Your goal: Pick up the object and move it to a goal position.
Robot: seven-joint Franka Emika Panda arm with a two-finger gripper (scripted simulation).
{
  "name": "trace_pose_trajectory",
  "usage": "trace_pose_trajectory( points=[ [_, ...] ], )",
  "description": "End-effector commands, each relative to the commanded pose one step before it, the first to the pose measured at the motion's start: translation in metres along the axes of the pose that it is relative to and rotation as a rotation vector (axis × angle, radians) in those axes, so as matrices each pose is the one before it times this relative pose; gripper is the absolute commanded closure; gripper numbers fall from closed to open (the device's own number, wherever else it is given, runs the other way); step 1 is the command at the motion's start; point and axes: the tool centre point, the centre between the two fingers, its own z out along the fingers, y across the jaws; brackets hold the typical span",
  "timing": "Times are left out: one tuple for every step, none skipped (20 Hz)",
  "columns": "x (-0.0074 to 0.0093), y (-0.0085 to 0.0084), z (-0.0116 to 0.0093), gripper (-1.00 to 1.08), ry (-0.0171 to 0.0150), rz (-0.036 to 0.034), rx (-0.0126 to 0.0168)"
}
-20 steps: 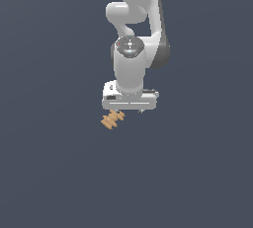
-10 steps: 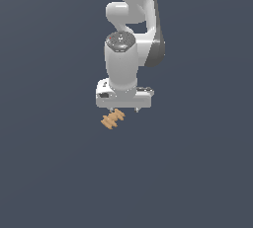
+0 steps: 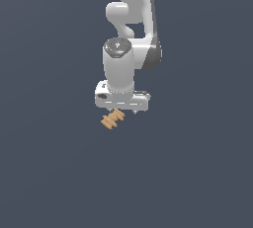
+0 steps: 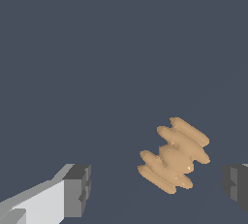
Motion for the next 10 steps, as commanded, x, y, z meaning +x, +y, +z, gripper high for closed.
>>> trace_pose_trajectory(
  points=[
    [-0.00331, 0.00514, 0.00866, -0.92, -0.00083, 0.04996, 0.00008],
    [-0.00147, 0.00253, 0.00399, -0.92, -0.00014, 0.02394, -0.00003],
    [-0.00157, 0.00276, 0.00426, -0.92, -0.00014, 0.02572, -0.00014],
    [-0.00165, 0.00303, 0.00452, -0.92, -0.00011, 0.02755, -0.00025],
    [-0.00173, 0.00331, 0.00477, -0.92, -0.00006, 0.02942, -0.00038],
    [-0.00179, 0.00361, 0.00501, -0.92, -0.00001, 0.03128, -0.00054],
    [-0.00185, 0.00392, 0.00525, -0.92, 0.00007, 0.03315, -0.00072],
    [-0.00188, 0.00423, 0.00544, -0.92, 0.00016, 0.03481, -0.00091],
    [-0.00175, 0.00422, 0.00521, -0.92, 0.00026, 0.03386, -0.00103],
    [-0.00159, 0.00409, 0.00487, -0.92, 0.00034, 0.03207, -0.00111]
  ],
)
